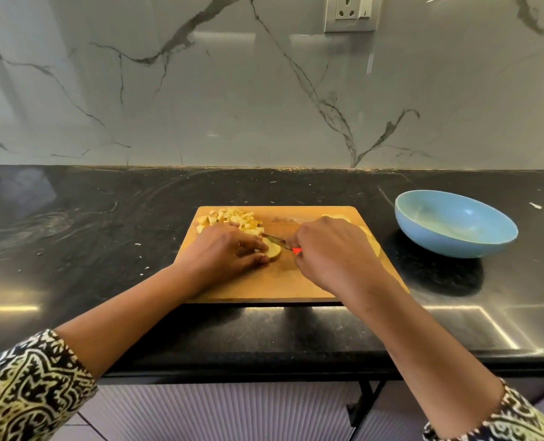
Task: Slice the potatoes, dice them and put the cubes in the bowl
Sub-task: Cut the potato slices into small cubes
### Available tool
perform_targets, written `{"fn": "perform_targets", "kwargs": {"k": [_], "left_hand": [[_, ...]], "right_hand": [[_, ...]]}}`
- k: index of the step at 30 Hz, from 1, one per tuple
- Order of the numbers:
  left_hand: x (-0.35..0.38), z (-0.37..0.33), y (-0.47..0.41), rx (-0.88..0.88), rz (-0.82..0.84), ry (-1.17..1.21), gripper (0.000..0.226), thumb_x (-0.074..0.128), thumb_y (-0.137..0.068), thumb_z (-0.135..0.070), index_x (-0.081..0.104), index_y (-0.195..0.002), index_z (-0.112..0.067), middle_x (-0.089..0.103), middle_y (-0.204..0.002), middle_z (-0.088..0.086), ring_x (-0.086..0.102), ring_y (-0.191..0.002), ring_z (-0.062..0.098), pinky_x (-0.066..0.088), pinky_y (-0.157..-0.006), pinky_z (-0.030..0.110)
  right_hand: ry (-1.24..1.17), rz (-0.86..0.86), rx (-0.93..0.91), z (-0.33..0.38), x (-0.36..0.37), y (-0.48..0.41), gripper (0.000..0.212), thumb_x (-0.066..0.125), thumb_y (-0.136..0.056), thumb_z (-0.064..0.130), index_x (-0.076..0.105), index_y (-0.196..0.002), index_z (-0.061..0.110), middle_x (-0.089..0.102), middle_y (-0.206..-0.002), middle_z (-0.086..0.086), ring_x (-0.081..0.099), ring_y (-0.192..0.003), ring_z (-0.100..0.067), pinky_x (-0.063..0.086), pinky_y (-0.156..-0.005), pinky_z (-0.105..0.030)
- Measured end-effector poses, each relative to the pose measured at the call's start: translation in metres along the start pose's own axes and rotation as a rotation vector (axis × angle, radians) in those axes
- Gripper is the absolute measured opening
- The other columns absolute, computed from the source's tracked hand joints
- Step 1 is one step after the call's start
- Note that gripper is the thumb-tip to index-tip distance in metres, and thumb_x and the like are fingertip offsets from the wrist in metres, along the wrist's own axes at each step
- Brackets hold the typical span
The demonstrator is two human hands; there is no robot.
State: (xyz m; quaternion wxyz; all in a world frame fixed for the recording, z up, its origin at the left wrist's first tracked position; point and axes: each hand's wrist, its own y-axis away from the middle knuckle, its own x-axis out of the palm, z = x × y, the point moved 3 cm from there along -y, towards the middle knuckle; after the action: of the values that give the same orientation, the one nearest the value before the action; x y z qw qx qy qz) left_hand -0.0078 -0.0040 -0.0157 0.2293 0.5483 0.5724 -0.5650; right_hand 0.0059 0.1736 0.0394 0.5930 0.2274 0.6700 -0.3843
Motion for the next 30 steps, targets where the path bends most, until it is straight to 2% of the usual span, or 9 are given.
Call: {"fn": "perform_targets", "kwargs": {"k": [3,7,11,13,16,20,22,24,30], "left_hand": [[0.000,-0.001,0.000,-0.008,0.001,-0.022,0.036,0.062,-0.083,-0.048,0.070,-0.111,-0.027,0.072,-0.107,-0.004,0.064,-0.101,0.007,0.029,-0.111,0.024],[0.000,-0.001,0.001,-0.021,0.006,0.000,0.035,0.063,-0.083,-0.046,0.069,-0.111,-0.025,0.073,-0.103,-0.002,0.066,-0.095,0.006,0.029,-0.112,0.025],[-0.002,-0.004,0.002,-0.037,-0.025,-0.008,0.034,0.065,-0.085,-0.039,0.068,-0.114,-0.022,0.071,-0.109,0.002,0.063,-0.107,0.014,0.010,-0.103,0.002],[-0.002,-0.005,0.002,-0.054,-0.015,0.012,0.034,0.065,-0.084,-0.037,0.068,-0.114,-0.020,0.071,-0.108,0.004,0.063,-0.108,0.017,0.006,-0.102,-0.001],[-0.003,-0.003,0.003,-0.049,0.002,0.060,0.034,0.067,-0.083,-0.036,0.068,-0.112,-0.019,0.071,-0.106,0.005,0.066,-0.101,0.018,0.017,-0.115,0.020],[-0.003,-0.004,0.005,-0.053,-0.017,0.071,0.033,0.068,-0.083,-0.035,0.069,-0.111,-0.019,0.068,-0.113,-0.001,0.063,-0.107,0.011,0.013,-0.111,0.011],[-0.003,-0.004,0.006,-0.025,-0.026,0.057,0.032,0.067,-0.083,-0.039,0.070,-0.109,-0.021,0.069,-0.110,-0.002,0.065,-0.103,0.008,0.024,-0.115,0.026],[-0.002,-0.001,0.008,-0.011,-0.029,0.038,0.034,0.064,-0.082,-0.046,0.072,-0.106,-0.024,0.072,-0.104,-0.002,0.066,-0.099,0.008,0.035,-0.112,0.040],[-0.001,0.003,0.008,0.008,-0.036,0.011,0.040,0.056,-0.081,-0.057,0.073,-0.103,-0.028,0.073,-0.101,-0.003,0.067,-0.099,0.012,0.040,-0.108,0.043]], "right_hand": [[-0.010,0.029,-0.025,0.001,0.007,0.000,0.028,0.051,-0.096,0.021,0.062,-0.123,0.021,0.062,-0.098,0.002,0.048,-0.075,-0.010,0.039,-0.062,-0.022],[-0.006,0.081,-0.002,-0.012,0.001,0.020,0.029,0.048,-0.096,0.021,0.064,-0.120,0.025,0.066,-0.101,0.003,0.059,-0.086,-0.015,0.037,-0.059,-0.024],[-0.008,0.109,-0.003,-0.020,-0.017,0.044,0.040,0.049,-0.094,0.022,0.056,-0.130,0.038,0.067,-0.114,0.009,0.061,-0.095,-0.014,0.045,-0.067,-0.026],[-0.018,0.113,0.012,-0.023,-0.024,0.050,0.040,0.050,-0.094,0.025,0.055,-0.130,0.042,0.065,-0.114,0.011,0.059,-0.095,-0.013,0.043,-0.066,-0.025],[-0.044,0.081,0.032,-0.026,-0.029,0.055,0.039,0.051,-0.094,0.028,0.056,-0.129,0.043,0.067,-0.111,0.012,0.058,-0.090,-0.010,0.043,-0.066,-0.023],[-0.075,-0.054,0.072,-0.025,-0.022,0.047,0.039,0.050,-0.094,0.031,0.054,-0.131,0.042,0.068,-0.104,0.009,0.058,-0.079,-0.009,0.046,-0.062,-0.025],[-0.090,-0.080,0.062,-0.021,-0.013,0.039,0.039,0.050,-0.095,0.032,0.052,-0.132,0.041,0.068,-0.108,0.010,0.059,-0.081,-0.009,0.046,-0.063,-0.024],[-0.111,-0.074,0.056,-0.019,-0.004,0.031,0.039,0.051,-0.095,0.032,0.053,-0.133,0.040,0.068,-0.109,0.010,0.058,-0.080,-0.009,0.043,-0.059,-0.022],[-0.126,-0.032,0.021,-0.021,0.006,0.019,0.037,0.052,-0.096,0.032,0.055,-0.132,0.038,0.068,-0.109,0.010,0.050,-0.072,-0.006,0.032,-0.049,-0.016]]}}
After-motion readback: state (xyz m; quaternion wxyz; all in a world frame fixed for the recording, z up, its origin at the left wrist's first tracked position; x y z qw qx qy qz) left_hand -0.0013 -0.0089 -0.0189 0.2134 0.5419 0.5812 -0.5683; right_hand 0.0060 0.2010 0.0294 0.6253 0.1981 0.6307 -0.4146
